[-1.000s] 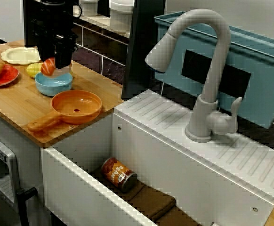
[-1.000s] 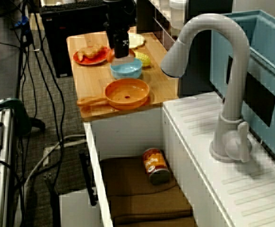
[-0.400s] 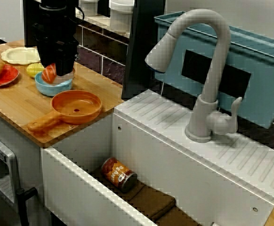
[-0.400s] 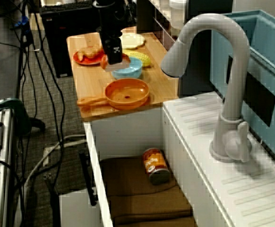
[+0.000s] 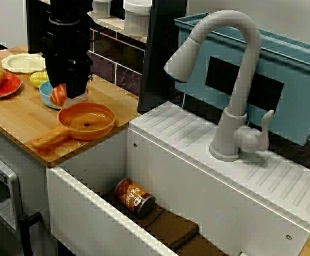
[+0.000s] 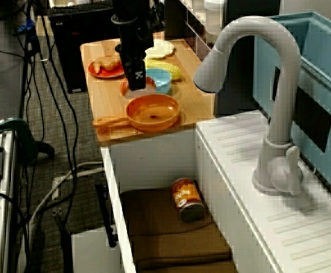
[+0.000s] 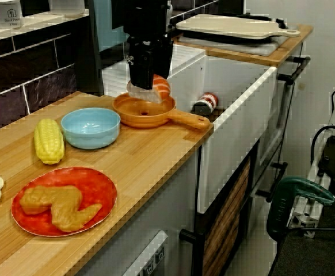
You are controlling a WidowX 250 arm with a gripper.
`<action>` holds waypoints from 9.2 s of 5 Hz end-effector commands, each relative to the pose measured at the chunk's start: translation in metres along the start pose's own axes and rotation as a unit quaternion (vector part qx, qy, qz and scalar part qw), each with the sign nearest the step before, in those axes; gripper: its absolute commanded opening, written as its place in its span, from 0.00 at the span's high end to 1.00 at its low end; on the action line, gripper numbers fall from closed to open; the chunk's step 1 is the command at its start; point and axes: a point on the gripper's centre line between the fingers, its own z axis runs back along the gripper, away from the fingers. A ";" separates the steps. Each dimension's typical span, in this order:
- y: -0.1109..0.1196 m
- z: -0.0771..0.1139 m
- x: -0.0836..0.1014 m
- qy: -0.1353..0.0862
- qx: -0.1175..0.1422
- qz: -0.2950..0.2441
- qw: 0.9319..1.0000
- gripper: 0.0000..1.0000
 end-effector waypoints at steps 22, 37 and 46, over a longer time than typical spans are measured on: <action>0.094 0.000 0.002 -0.021 -0.025 0.384 0.923 0.00; 0.087 0.011 0.037 -0.024 0.032 -0.268 0.963 0.00; 0.128 0.016 0.054 -0.061 0.083 -0.289 0.952 0.00</action>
